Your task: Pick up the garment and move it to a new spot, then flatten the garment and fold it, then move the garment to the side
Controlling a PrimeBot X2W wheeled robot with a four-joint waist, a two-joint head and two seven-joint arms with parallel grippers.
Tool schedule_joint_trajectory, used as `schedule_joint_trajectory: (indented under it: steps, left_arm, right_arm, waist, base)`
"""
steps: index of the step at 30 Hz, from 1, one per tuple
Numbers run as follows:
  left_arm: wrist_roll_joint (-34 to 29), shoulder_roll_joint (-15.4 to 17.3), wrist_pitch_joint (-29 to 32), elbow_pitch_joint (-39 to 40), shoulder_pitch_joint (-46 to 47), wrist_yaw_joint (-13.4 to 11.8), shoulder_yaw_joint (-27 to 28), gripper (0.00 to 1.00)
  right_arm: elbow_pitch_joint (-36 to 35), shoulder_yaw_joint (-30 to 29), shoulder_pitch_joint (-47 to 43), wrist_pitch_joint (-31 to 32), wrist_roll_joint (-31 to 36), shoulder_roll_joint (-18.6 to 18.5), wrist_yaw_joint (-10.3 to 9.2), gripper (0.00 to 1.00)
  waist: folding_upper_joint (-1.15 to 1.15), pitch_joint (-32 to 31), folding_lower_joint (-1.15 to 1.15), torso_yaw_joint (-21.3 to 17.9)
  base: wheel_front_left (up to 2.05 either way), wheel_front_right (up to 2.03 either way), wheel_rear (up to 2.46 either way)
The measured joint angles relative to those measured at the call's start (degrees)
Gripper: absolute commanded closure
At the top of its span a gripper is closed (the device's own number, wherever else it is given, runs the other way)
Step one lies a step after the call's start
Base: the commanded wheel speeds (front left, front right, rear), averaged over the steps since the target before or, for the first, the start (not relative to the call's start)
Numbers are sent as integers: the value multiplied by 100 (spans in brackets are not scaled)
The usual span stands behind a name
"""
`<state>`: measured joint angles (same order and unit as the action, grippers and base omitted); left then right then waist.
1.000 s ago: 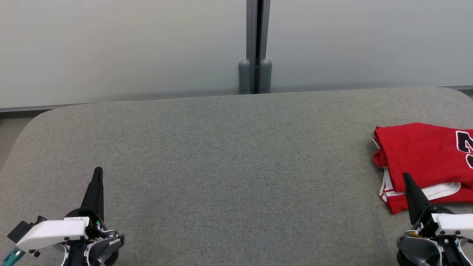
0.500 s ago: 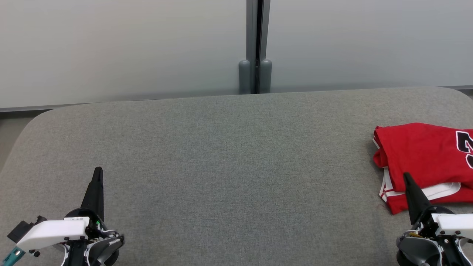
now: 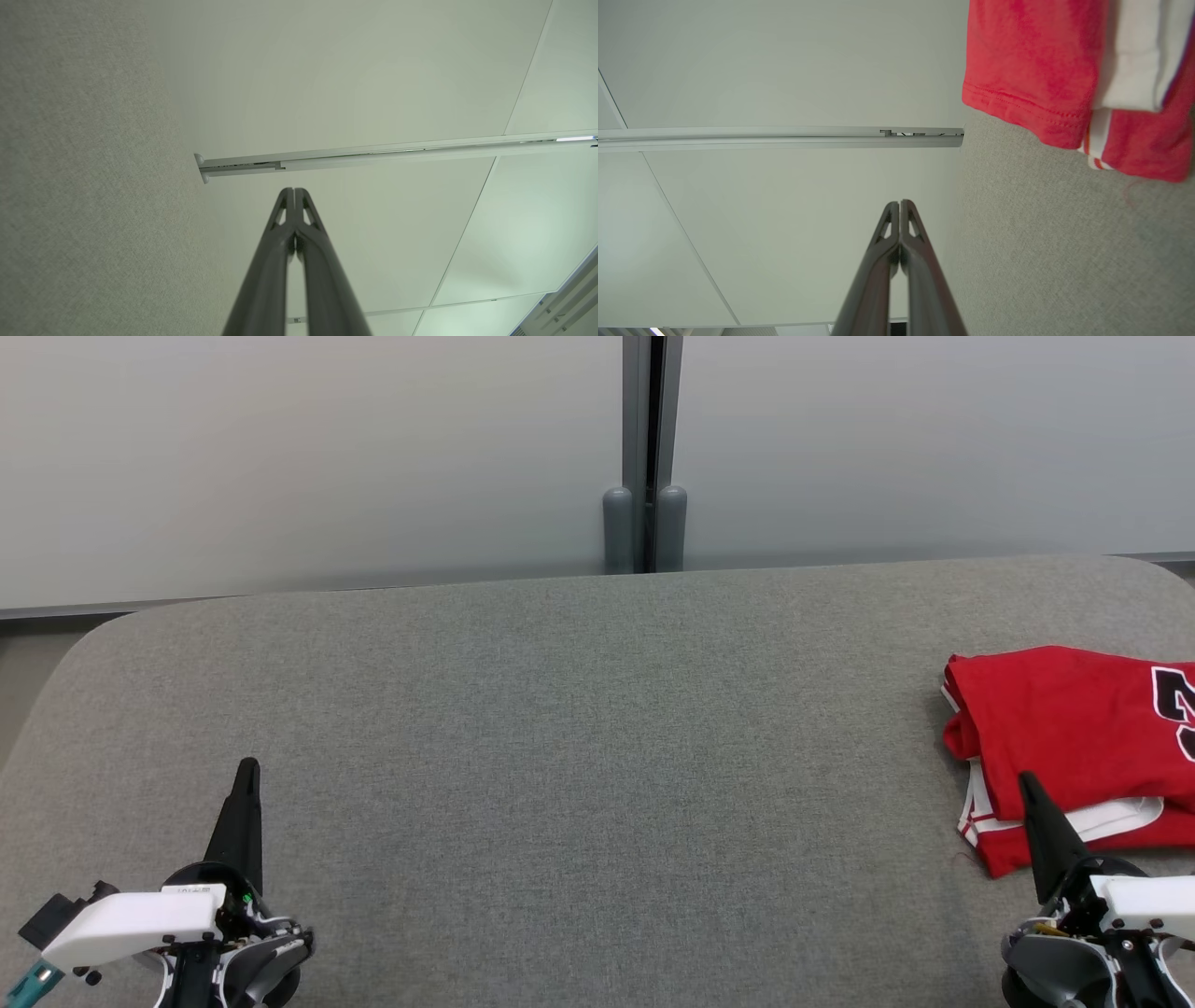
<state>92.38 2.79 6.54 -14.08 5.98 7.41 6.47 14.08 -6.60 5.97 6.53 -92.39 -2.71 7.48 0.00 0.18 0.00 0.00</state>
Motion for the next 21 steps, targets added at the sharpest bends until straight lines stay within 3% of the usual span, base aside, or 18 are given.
schedule_joint_trajectory:
  steps: [21]
  left_arm:
    - [0,0,0,0,0,0,0,100]
  right_arm:
    - [0,0,0,0,0,0,0,100]
  waist:
    - [0,0,0,0]
  base:
    - [0,0,0]
